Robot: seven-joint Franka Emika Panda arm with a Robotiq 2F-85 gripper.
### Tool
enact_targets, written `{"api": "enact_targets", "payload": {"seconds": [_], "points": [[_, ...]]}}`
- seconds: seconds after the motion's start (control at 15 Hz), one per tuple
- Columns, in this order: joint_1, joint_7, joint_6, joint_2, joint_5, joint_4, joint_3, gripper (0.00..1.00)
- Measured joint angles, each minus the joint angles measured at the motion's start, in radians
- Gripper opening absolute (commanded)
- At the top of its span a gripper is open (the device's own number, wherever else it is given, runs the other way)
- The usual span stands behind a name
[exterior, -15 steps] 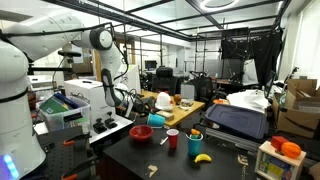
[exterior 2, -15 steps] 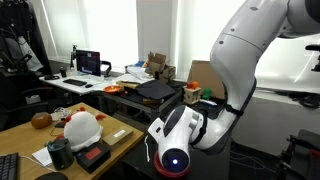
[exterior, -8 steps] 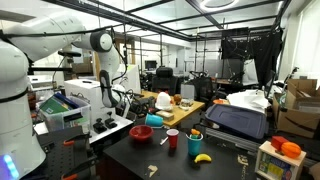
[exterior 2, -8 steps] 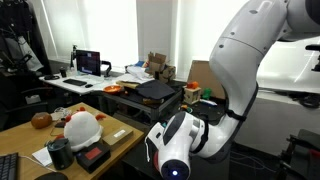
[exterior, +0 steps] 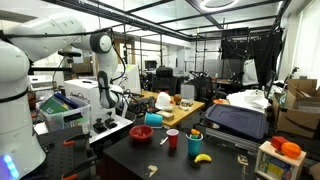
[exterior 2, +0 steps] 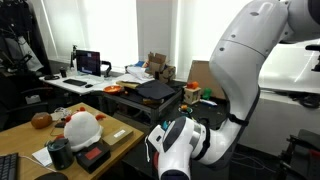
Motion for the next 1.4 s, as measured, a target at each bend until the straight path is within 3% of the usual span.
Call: {"api": "enact_targets", "payload": {"seconds": [0.53,1.4], "points": [[0.026,-0.038,-0.115,0.007,0.0,0.0,0.012,0.01],[0.028,-0.055,-0.199,0.027,0.001,0.001,0.018,0.01]]}}
